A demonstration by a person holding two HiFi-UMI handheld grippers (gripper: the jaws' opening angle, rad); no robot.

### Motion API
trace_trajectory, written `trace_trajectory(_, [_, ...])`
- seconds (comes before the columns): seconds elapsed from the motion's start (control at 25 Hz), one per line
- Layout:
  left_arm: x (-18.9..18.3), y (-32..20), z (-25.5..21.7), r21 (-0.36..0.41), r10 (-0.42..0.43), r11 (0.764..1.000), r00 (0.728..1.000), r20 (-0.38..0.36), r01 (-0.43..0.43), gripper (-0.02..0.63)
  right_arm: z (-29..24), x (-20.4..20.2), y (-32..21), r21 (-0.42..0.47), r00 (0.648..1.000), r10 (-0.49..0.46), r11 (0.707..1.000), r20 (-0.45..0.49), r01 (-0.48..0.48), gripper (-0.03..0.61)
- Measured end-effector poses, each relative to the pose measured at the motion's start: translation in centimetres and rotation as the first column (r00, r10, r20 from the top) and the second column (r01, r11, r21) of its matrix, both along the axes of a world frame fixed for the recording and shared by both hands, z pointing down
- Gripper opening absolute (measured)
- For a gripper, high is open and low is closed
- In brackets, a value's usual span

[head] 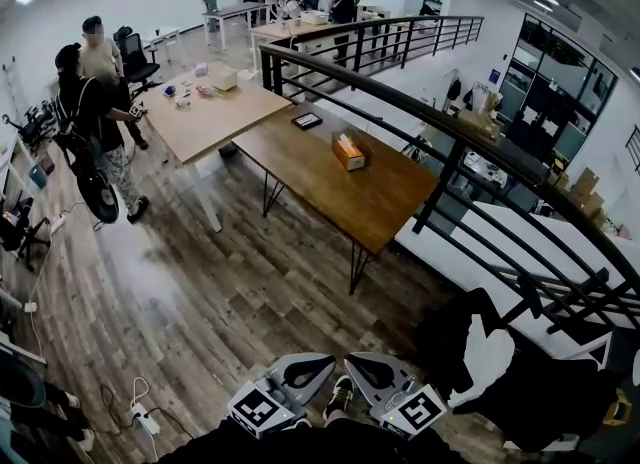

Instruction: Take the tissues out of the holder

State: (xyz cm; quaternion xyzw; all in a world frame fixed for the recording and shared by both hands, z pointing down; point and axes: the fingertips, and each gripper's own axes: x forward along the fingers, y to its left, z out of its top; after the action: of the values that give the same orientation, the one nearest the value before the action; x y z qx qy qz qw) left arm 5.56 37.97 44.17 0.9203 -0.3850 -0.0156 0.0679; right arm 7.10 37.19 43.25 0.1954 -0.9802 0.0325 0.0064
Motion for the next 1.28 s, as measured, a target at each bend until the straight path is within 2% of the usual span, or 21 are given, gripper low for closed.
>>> trace_trajectory(0.24, [0.9, -4.5, -0.1, -0.013, -0.011, 1.0, 1.0, -0.016, 0.011, 0.009, 0.1, 0.9, -4.2, 0.031, 1.0, -0.003, 1.0, -0.019, 0.004, 0.005])
trace_trajectory(0.8, [4.9, -11.5, 0.2, -0.024, -0.044, 0.999, 0.999, 0.0, 0.044, 0.009, 0.3, 4.7, -11.2, 0.008, 0.999, -0.044, 0.999, -0.003, 0.044, 0.005])
trace_trajectory(1.28, [6.1, -15.7, 0.0, -0.035, -0.11, 0.993, 0.994, 0.005, 0.11, 0.009, 0.0, 6.2, -15.7, -0.005, 0.996, -0.087, 0.996, 0.021, 0.087, 0.005])
